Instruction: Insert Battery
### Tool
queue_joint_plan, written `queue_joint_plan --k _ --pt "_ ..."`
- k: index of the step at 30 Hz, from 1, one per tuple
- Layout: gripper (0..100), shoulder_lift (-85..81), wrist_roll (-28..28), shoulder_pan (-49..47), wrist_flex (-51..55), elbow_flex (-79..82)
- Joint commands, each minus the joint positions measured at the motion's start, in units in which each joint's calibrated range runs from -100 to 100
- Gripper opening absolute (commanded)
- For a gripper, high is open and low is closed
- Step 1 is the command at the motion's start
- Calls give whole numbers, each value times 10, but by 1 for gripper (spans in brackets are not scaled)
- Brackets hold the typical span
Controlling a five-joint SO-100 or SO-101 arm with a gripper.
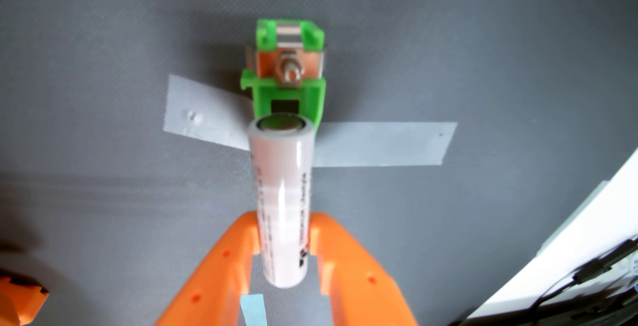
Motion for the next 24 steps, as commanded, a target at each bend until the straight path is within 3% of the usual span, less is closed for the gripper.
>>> queue_joint_plan --k 1,24 --pt "2 -18 4 3 -4 -2" --pt "2 -13 4 -7 -21 -2"
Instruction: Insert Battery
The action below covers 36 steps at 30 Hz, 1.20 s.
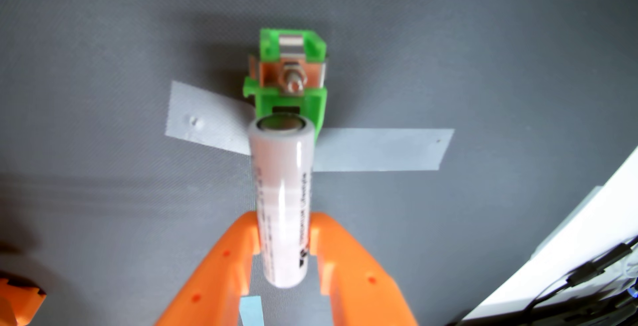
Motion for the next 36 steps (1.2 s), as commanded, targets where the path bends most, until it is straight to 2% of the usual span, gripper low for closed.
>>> queue_joint_plan --k 1,27,36 --pt "2 -13 4 -2 -15 -3" --pt "2 -12 4 2 -13 -2" --pt "2 -13 4 8 -43 29"
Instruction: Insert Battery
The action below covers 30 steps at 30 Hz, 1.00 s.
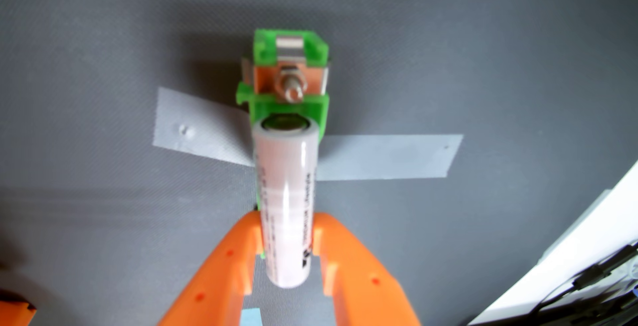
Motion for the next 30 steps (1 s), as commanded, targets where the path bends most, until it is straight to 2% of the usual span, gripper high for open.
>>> queue_joint_plan --k 1,30 --pt "2 -13 4 5 -5 -2" --pt "2 -13 4 -6 -7 -3"
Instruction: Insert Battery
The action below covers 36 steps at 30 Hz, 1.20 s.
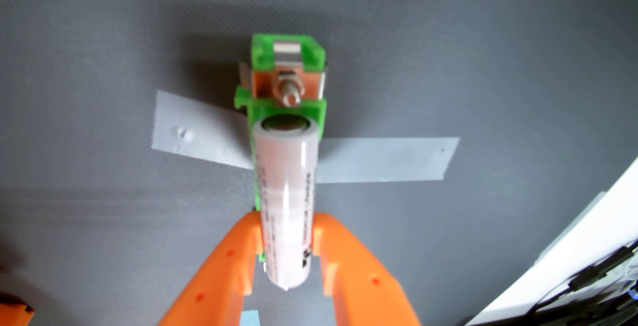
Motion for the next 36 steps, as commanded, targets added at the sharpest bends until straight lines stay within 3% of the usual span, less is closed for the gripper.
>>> queue_joint_plan --k 1,27,36 --pt "2 -13 4 -2 -4 -3" --pt "3 -12 1 -3 -5 -3" --pt "21 -12 -1 -3 1 -3"
